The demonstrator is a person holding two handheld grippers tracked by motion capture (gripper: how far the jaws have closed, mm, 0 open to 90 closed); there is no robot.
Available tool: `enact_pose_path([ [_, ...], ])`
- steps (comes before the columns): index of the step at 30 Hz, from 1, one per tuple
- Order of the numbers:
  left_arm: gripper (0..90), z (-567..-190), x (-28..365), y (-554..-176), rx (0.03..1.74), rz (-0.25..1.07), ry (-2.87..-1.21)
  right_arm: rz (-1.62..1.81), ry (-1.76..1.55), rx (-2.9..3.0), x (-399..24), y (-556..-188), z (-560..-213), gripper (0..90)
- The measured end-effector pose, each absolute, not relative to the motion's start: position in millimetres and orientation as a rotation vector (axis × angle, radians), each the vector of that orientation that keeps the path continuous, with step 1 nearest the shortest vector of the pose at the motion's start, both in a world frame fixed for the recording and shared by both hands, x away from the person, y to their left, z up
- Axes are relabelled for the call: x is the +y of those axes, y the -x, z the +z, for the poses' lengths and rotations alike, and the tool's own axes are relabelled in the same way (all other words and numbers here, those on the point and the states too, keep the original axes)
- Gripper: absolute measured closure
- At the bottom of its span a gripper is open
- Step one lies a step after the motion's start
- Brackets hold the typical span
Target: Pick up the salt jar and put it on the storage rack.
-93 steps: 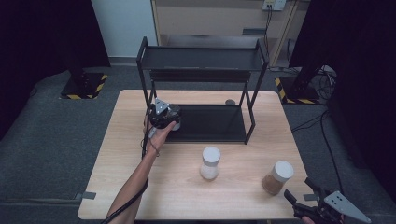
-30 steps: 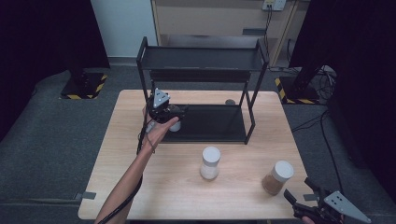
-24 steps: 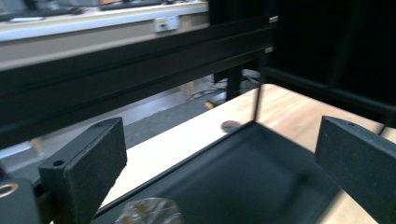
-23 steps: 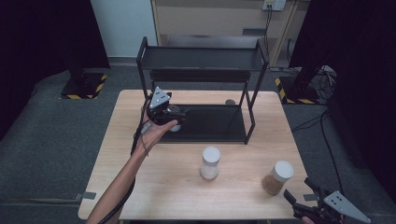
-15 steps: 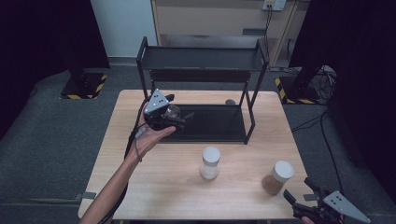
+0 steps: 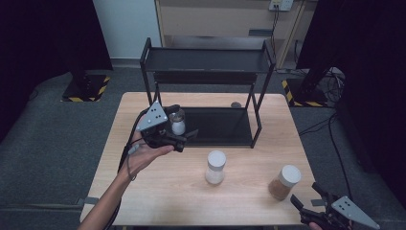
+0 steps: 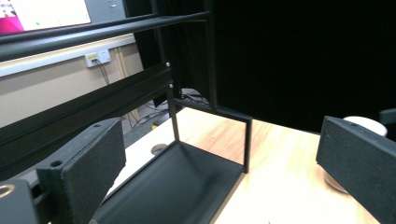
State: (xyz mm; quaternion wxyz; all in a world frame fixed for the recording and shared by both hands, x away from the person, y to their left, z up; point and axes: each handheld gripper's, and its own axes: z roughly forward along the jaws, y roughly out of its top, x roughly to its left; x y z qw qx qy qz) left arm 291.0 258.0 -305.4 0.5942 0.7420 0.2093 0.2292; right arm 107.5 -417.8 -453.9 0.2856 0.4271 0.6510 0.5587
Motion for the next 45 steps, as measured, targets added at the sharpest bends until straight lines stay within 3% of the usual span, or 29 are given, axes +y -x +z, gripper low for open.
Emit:
enact_pose_path([
  [15, 0.3, -330, 287, -260, 0.474, 0.492, -1.691, 1.488, -1.14, 1.744, -417, -108, -453, 6.1],
  [45, 0.0, -404, 339, -199, 0.679, 0.538, -1.611, 1.481, -1.142, 1.747, -416, -108, -453, 6.1],
])
